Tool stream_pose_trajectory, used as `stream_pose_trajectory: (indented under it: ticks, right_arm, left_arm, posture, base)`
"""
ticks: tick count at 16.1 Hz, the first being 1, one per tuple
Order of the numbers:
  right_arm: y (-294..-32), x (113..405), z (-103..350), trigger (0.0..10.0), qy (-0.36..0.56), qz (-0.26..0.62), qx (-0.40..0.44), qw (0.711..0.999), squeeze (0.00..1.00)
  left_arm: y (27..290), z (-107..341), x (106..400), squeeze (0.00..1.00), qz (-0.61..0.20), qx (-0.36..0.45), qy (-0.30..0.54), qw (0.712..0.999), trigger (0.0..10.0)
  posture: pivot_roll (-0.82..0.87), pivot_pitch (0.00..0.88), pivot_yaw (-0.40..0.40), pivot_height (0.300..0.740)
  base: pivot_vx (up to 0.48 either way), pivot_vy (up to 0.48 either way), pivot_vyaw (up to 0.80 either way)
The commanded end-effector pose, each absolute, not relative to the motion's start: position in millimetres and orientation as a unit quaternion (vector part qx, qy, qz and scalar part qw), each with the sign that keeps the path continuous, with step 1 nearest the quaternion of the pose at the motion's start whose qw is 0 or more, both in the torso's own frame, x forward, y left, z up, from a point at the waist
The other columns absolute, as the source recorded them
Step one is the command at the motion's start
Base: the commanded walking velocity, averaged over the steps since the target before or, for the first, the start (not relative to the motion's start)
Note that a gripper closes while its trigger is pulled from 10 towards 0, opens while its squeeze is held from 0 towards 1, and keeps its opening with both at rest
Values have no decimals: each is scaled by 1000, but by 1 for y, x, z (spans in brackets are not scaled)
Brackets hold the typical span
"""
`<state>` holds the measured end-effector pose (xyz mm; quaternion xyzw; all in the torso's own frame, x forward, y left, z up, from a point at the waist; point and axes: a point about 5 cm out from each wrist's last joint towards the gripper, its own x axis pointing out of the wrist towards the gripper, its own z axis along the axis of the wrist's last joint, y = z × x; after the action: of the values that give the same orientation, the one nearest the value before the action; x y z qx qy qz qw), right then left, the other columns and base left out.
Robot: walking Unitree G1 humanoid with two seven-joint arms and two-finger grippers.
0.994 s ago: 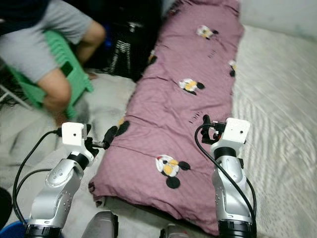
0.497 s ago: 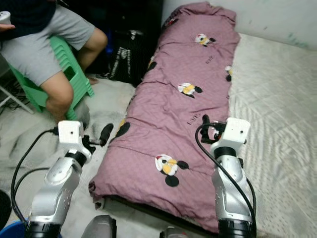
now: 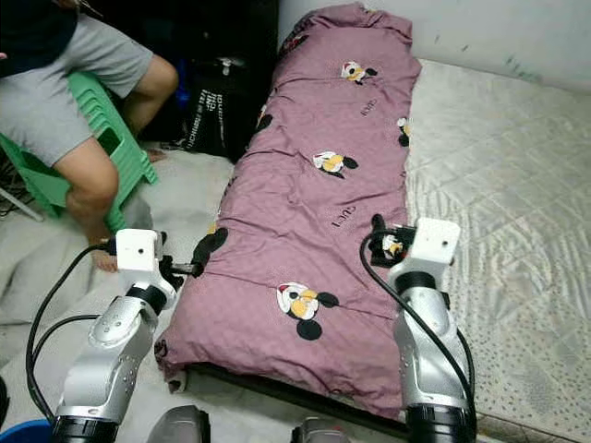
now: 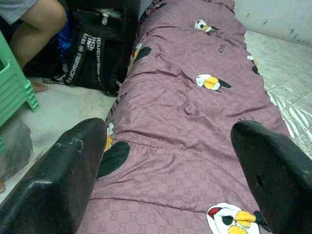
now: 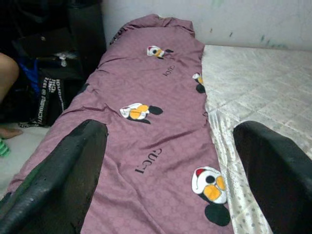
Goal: Clean up the room
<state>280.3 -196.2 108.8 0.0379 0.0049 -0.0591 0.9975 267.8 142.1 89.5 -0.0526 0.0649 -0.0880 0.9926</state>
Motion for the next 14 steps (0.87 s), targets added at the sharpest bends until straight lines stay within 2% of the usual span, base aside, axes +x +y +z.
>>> stream_pose_trajectory:
  ticks: [1,9,14]
  right_arm:
    - [-197,282,107,10000,14,-55,33,998,0]
    - [-195,285,106,10000,15,-47,30,998,0]
    - [-196,286,107,10000,15,-46,30,998,0]
  left_arm:
    - [144,88,267,0,-82,-47,66,993,10000]
    - [140,92,267,0,-94,-57,58,992,10000]
    - [139,91,266,0,-92,-58,61,992,10000]
  posture:
    - [-43,95,-73,740]
    - [-38,95,-75,740]
    - [-36,99,-78,740]
  base:
    - [0,0,0]
    - [0,0,0]
    - [-305,0,0]
